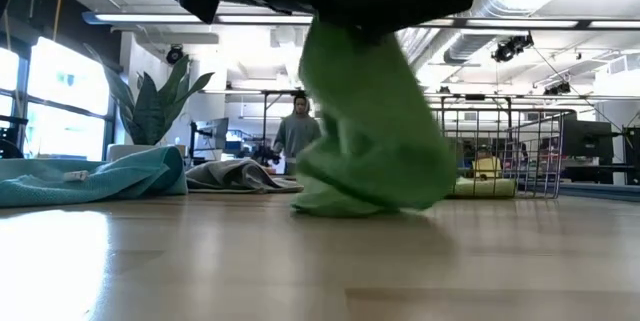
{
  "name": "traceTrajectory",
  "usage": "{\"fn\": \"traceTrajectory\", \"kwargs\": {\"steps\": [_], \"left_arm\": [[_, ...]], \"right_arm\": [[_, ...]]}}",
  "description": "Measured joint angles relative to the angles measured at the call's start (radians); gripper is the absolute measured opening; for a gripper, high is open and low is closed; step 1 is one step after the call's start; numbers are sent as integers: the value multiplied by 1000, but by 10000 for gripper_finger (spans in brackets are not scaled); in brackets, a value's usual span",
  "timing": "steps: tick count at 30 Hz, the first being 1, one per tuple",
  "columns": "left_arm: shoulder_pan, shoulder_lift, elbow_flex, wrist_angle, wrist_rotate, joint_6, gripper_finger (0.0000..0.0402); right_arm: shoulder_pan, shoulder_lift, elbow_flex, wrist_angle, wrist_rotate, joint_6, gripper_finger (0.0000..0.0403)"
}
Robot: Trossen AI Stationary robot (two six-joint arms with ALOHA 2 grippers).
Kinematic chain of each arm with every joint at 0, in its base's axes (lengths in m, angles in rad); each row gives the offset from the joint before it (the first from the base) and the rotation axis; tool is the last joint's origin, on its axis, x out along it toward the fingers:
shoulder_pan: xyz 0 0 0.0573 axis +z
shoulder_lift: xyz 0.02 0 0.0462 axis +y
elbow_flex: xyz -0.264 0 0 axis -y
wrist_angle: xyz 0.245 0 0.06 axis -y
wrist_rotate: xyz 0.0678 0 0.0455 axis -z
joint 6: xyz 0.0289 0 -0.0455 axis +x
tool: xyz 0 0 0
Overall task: Fold microfiber towels
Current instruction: Fold the green microfiber towel
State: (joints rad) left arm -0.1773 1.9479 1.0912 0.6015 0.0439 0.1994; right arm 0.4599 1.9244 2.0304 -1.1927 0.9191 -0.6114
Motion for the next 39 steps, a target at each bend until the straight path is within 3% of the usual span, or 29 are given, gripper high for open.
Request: {"fn": "traceTrajectory", "kwargs": {"steps": [5,8,11,16,20,32,35,39], "left_arm": [[-14,-4,0,6,-13,-23,229],[-23,-13,0,-1,-39,-34,229],[-28,-14,0,-8,-91,-36,229],[-37,-18,0,-7,-201,-32,229],[-55,-18,0,0,-279,-32,229],[-107,-18,0,74,-528,38,229],[-108,-18,0,63,-475,6,229],[-99,-18,0,-7,-267,-111,229]], "right_arm": [[8,0,0,-264,-231,354,0],[9,0,0,-373,-298,542,0],[16,0,0,-371,-331,607,0],[10,1,0,-353,-484,742,0],[-27,1,0,-381,-485,919,0],[-159,2,-5,-378,-440,1112,0],[-191,2,-5,-377,-444,1135,0],[-228,2,-5,-362,-439,1062,0]]}}
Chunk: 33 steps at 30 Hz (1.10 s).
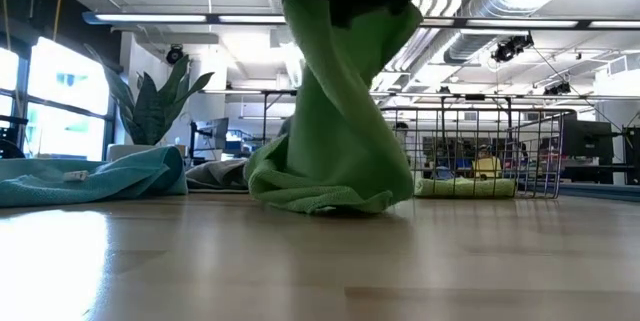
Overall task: Fold microfiber towels
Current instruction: Fold the green microfiber towel
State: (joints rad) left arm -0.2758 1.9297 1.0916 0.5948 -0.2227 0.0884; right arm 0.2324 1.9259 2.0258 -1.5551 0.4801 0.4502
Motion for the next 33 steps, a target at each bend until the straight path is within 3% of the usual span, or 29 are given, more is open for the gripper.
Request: {"fn": "traceTrajectory", "kwargs": {"steps": [4,10,15,18,23,29,31,33], "left_arm": [[23,0,0,-47,185,-65,229],[28,0,-1,15,96,-37,229],[29,0,1,144,226,-10,229],[23,0,1,125,218,-6,229],[5,0,1,84,-13,102,229],[-46,0,1,48,-542,361,229],[-56,0,1,-40,-623,366,229],[-59,0,1,-142,-628,331,229]], "right_arm": [[-11,0,0,34,16,-85,0],[-29,0,-1,41,18,-25,0],[-62,0,-1,37,17,42,0],[-75,0,-1,35,10,45,0],[-89,0,-1,33,5,48,0],[-103,0,-1,33,-16,131,0],[-105,0,-1,33,-38,136,0],[-104,0,-1,33,-51,122,0]]}}
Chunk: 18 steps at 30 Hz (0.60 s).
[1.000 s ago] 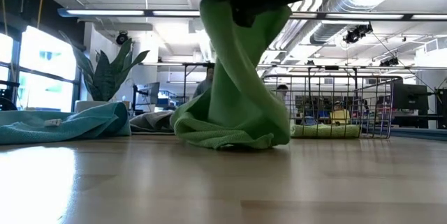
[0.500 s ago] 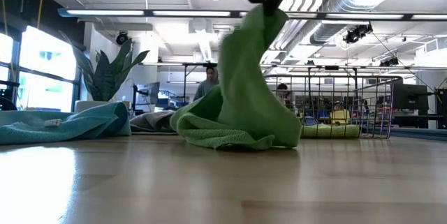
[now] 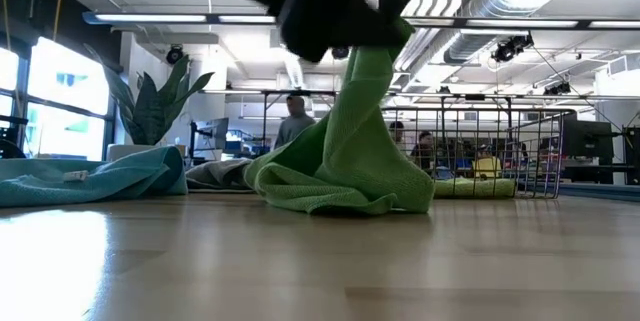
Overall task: Fold microfiber towels
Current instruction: Fold the green microfiber towel
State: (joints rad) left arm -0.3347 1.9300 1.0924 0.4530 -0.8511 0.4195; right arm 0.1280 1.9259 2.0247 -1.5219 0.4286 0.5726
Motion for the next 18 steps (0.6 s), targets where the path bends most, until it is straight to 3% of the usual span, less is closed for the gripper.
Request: {"fn": "traceTrajectory", "kwargs": {"steps": [5,14,18], "left_arm": [[1,0,-1,-204,18,-146,229],[34,0,-1,-231,23,-175,229],[76,0,-1,-229,150,-174,229]], "right_arm": [[2,0,0,0,-7,-36,0],[3,0,0,0,-19,-58,0],[3,0,0,0,-20,-85,0]]}}
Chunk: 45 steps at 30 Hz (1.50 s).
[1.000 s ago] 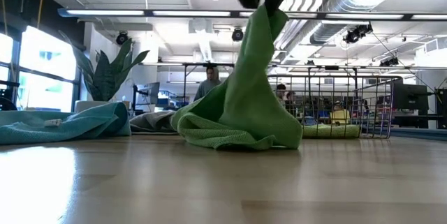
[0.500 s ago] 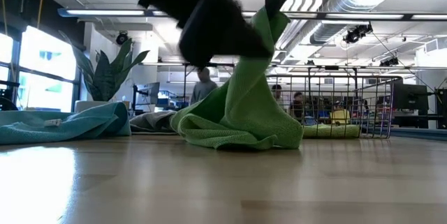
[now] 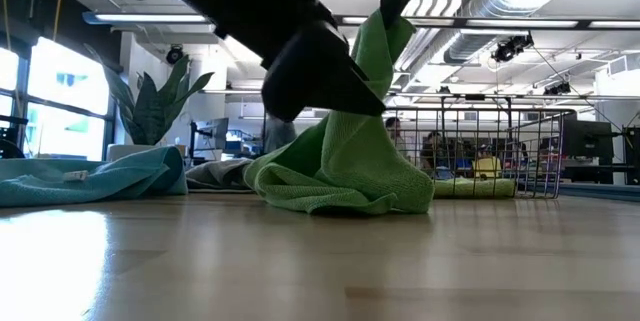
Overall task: Fold microfiber towels
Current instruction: Fold the green microfiber towel
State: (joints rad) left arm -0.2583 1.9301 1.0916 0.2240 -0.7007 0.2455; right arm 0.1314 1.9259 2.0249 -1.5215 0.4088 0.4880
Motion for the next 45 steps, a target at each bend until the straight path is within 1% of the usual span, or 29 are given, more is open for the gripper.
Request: {"fn": "traceTrajectory", "kwargs": {"steps": [3,5,7,11,21,27,29,34,37,41,44,45], "left_arm": [[24,0,0,-24,99,-36,229],[30,0,0,-74,120,-69,225],[28,0,0,-122,117,-90,213],[8,0,0,-185,114,-129,176],[-25,0,0,-167,100,-142,76],[-27,-14,0,-217,84,-183,15],[-33,-42,0,-243,83,-206,5],[-61,-152,1,-364,79,-260,3],[-84,-256,2,-474,52,-263,2],[-110,-408,3,-608,46,-277,1],[-125,-525,3,-696,46,-277,1],[-129,-558,3,-698,47,-275,1]], "right_arm": [[0,0,0,0,0,-3,0],[0,0,0,0,0,-18,0],[0,0,0,0,0,-25,0],[0,0,0,-3,0,-39,0],[0,0,0,0,6,-47,0],[3,0,0,-13,5,-44,0],[11,0,0,-25,5,-44,0],[53,0,0,-31,5,-81,0],[88,0,0,-31,4,-105,0],[147,-1,0,-31,10,-130,0],[191,-1,0,-30,57,-136,0],[205,-1,0,-35,69,-141,0]]}}
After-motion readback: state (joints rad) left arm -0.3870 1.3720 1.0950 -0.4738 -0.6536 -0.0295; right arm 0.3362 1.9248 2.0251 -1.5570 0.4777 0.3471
